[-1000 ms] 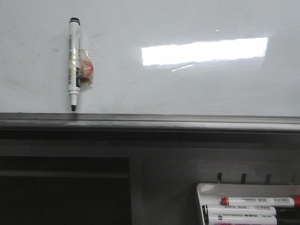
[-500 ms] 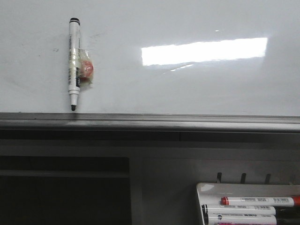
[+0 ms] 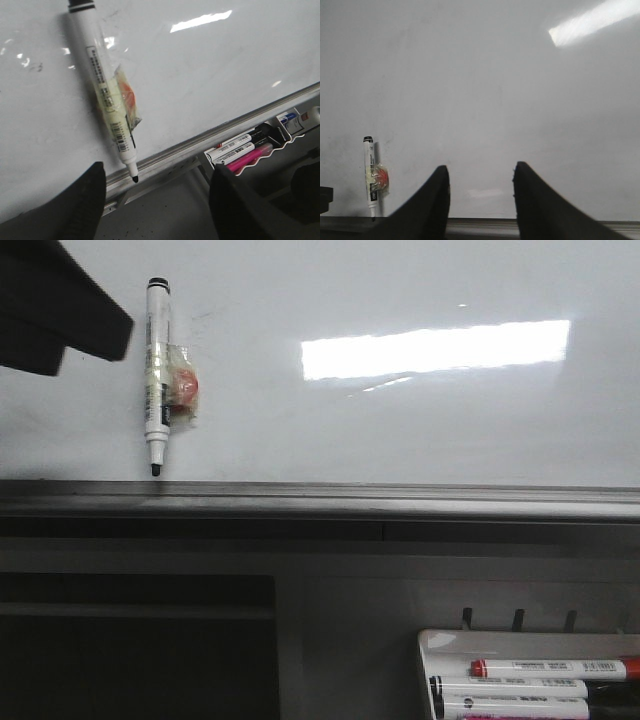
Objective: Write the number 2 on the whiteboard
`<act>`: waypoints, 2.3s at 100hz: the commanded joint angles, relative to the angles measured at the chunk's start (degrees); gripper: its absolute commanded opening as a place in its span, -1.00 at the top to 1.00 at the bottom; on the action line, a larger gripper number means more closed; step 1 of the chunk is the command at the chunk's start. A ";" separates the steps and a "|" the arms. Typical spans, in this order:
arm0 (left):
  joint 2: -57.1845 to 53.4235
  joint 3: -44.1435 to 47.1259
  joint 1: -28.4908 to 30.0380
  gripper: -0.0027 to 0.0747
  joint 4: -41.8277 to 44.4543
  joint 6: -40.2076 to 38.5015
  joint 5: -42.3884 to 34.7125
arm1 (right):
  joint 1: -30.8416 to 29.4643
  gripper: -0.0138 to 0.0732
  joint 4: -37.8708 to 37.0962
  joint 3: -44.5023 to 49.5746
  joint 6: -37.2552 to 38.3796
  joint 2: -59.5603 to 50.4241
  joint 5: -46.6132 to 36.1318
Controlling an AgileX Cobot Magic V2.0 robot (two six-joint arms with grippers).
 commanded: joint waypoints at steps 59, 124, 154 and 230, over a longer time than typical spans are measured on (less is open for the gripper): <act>13.71 -6.57 -1.43 0.50 -4.51 -0.06 -7.32 | 0.22 0.06 -0.77 -2.13 -0.17 1.02 -1.88; 2.03 -8.31 -7.34 0.98 0.76 11.88 -2.82 | 5.34 0.06 -0.77 -12.29 -12.08 2.52 2.21; -5.85 -11.98 -15.47 0.98 25.22 23.54 12.27 | 22.29 -0.12 6.99 -31.95 -40.43 22.73 20.68; -6.42 -11.98 -18.20 0.98 27.56 23.54 13.64 | 39.45 -0.31 7.74 -40.68 -42.06 49.14 8.39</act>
